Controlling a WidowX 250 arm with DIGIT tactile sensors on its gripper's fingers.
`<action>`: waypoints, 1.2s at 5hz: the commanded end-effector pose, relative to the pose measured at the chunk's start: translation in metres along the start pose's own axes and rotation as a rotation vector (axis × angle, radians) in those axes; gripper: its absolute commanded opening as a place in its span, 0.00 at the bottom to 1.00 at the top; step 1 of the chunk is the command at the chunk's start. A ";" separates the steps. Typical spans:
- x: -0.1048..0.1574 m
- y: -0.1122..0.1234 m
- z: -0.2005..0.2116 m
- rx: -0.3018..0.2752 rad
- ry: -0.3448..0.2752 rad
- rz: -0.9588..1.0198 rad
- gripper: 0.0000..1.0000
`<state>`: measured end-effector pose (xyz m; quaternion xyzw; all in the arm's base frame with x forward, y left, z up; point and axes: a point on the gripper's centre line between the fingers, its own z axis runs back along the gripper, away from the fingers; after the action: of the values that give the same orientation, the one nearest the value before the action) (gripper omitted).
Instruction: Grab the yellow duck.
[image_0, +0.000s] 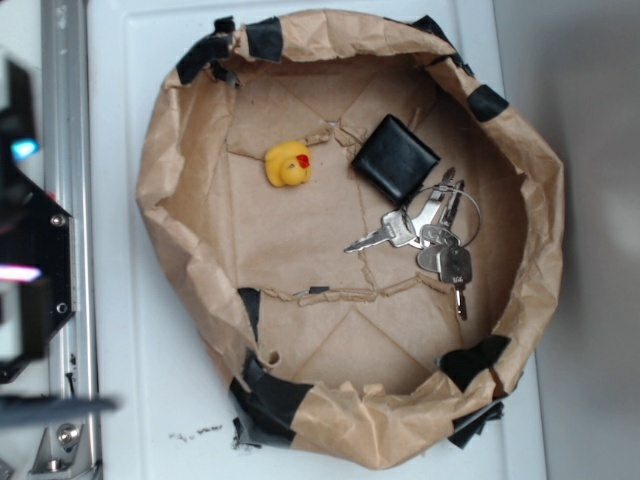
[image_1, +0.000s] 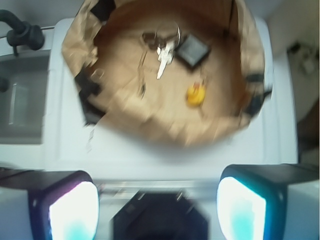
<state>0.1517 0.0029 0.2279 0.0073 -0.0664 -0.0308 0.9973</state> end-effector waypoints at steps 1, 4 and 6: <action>0.069 0.035 -0.052 -0.075 0.010 0.008 1.00; 0.088 0.053 -0.103 -0.081 0.056 -0.038 1.00; 0.088 0.053 -0.103 -0.081 0.056 -0.038 1.00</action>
<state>0.2519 0.0477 0.1258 -0.0365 -0.0122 -0.0550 0.9977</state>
